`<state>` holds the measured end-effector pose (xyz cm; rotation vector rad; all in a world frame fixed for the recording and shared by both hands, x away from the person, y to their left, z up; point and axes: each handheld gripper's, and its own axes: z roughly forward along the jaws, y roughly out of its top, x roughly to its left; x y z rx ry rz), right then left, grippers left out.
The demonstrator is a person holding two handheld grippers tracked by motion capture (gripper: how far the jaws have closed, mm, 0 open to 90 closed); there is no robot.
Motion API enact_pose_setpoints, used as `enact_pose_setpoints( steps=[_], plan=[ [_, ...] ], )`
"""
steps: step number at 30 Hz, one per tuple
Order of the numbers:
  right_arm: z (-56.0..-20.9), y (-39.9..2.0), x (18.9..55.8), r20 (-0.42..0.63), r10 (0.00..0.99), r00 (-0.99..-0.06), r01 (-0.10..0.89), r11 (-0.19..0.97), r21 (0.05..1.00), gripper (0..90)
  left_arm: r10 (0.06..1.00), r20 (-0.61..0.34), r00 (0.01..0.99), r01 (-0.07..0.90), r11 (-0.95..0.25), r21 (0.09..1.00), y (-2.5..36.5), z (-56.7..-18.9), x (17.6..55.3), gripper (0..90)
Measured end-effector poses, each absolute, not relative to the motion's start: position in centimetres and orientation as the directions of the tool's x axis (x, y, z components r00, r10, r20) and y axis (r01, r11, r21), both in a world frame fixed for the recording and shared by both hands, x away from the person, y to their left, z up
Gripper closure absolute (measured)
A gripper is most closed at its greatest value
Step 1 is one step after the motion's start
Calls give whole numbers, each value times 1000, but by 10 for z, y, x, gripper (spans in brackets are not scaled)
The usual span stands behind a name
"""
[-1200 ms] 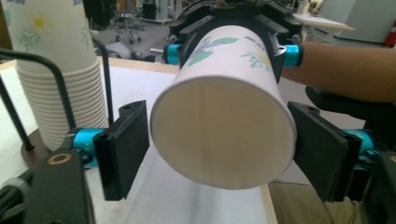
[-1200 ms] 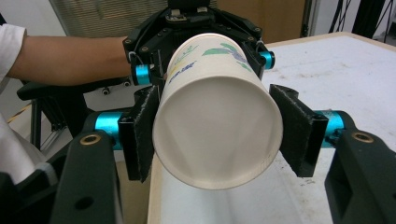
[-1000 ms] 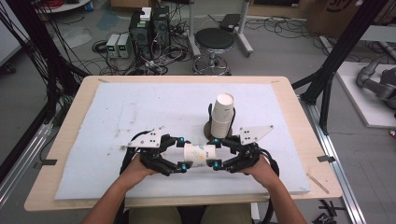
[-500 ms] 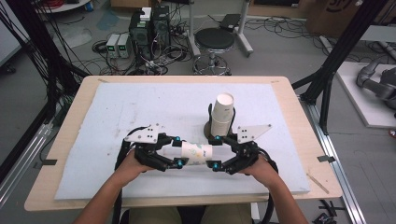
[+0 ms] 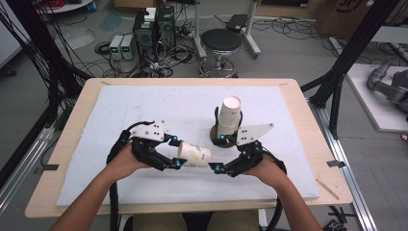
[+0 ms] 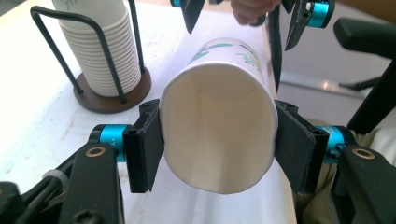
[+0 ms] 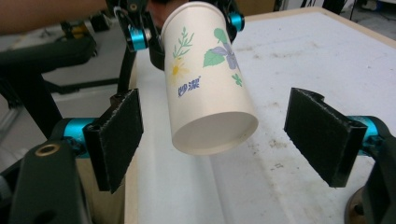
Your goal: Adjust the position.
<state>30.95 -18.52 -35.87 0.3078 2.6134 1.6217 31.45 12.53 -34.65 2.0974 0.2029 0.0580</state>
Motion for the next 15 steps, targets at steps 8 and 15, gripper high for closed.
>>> enact_pose_setpoints(
  steps=[8,15],
  plan=[
    [-348,-172,311,1,196,-981,104,515,851,199,173,-34,984,128,-573,810,122,-330,319,382],
    [-343,-165,312,-19,186,-982,87,546,833,199,157,-22,987,117,-629,769,117,-323,319,382]
  ],
)
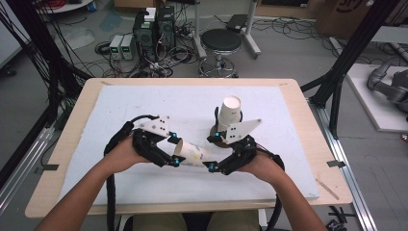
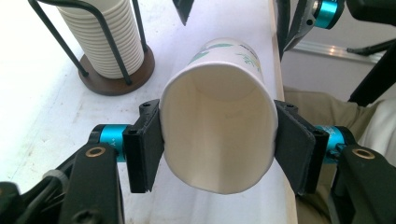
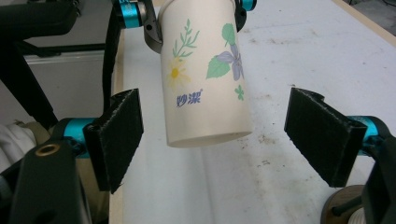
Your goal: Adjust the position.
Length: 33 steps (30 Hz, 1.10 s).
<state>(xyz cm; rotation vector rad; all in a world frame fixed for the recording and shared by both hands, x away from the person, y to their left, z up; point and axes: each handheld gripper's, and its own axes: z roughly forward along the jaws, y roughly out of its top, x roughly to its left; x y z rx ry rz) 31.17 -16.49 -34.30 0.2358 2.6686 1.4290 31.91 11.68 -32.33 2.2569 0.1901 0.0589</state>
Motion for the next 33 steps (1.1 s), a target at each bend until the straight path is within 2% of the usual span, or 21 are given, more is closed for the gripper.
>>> enact_pose_setpoints(
  steps=[17,30,33],
  plan=[
    [-338,-133,314,-84,134,-987,31,682,731,200,112,42,993,57,-756,652,103,-310,321,376],
    [-341,-112,316,-104,105,-989,12,760,650,210,100,57,993,45,-793,607,94,-311,321,365],
    [-343,-109,317,-92,96,-991,16,773,634,253,92,55,994,40,-795,605,92,-312,321,364]
  ],
)
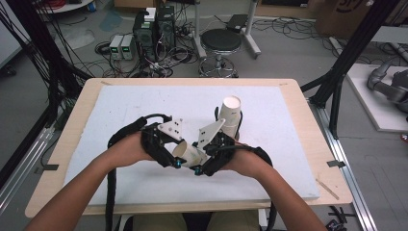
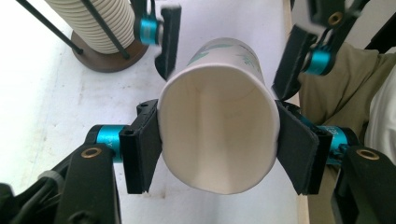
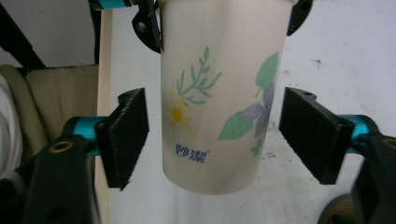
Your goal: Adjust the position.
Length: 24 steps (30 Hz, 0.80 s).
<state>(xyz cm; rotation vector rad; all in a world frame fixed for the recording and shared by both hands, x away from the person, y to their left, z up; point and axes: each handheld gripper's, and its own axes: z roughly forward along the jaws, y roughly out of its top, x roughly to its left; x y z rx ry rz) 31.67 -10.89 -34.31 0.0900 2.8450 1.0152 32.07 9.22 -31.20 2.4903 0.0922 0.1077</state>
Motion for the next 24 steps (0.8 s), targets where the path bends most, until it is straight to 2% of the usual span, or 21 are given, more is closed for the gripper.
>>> enact_pose_setpoints(
  steps=[5,9,14,18,19,20,24],
  plan=[
    [-347,-105,318,-83,93,-992,22,791,611,275,88,50,995,40,-795,605,90,-314,320,364],
    [-348,-103,318,-67,80,-995,24,801,598,355,80,55,995,31,-795,606,87,-314,319,364],
    [-349,-103,318,-61,78,-995,26,801,598,380,83,52,995,33,-785,619,86,-313,317,361],
    [-349,-105,318,-51,78,-996,31,796,604,378,82,47,996,32,-759,650,88,-314,318,313],
    [-349,-105,318,-51,77,-996,30,795,606,378,92,47,995,38,-751,659,89,-314,318,276],
    [-350,-106,319,-44,75,-996,34,801,598,379,99,51,994,41,-748,662,90,-315,318,186],
    [-353,-112,319,-41,81,-996,42,813,581,379,130,44,990,61,-702,709,101,-317,319,183]
  ],
)
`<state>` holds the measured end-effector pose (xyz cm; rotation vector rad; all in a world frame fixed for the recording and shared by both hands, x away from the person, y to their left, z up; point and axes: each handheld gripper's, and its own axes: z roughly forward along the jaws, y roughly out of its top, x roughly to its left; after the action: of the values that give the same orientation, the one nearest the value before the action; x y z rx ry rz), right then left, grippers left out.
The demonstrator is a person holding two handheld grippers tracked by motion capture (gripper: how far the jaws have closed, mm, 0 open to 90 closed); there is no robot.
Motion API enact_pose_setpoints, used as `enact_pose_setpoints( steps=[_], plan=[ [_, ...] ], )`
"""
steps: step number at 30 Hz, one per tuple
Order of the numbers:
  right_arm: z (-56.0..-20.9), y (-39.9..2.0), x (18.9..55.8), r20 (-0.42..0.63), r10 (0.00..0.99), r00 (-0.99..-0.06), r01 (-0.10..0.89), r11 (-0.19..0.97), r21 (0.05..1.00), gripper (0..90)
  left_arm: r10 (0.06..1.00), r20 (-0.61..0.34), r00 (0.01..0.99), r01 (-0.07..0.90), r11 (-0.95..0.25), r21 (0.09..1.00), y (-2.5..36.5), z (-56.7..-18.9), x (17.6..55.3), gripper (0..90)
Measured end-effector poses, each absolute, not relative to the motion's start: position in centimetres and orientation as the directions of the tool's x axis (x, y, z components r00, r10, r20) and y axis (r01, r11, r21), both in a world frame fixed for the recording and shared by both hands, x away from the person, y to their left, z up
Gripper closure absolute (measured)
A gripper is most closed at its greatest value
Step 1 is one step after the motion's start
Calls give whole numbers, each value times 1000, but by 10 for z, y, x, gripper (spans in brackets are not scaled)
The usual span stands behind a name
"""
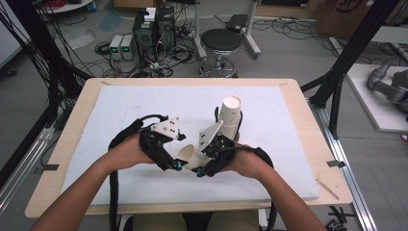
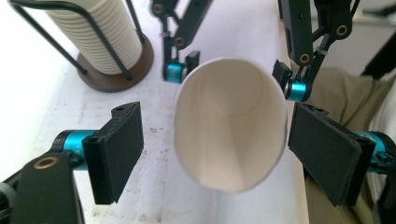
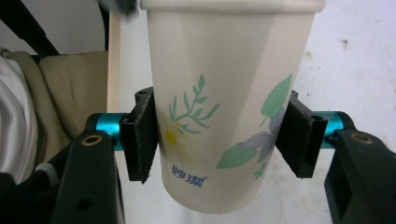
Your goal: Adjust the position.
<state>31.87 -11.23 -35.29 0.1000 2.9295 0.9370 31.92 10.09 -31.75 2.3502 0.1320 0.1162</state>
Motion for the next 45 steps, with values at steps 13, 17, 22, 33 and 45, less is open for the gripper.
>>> enact_pose_setpoints(
  steps=[13,17,22,33,45],
  plan=[
    [-363,-156,316,-24,179,-984,119,742,659,372,318,-34,948,165,-395,904,151,-342,316,186],
    [-370,-181,311,-38,231,-972,134,680,721,365,366,-48,929,171,-311,935,164,-356,313,184],
    [-378,-207,306,-38,306,-951,163,605,779,364,427,-72,901,187,-233,954,179,-375,309,183],
    [-392,-246,298,-33,447,-894,187,439,879,355,570,-78,818,176,-119,977,200,-403,303,181],
    [-398,-268,291,-25,534,-845,174,318,932,355,624,-88,777,179,-85,980,212,-415,295,184]
  ],
)
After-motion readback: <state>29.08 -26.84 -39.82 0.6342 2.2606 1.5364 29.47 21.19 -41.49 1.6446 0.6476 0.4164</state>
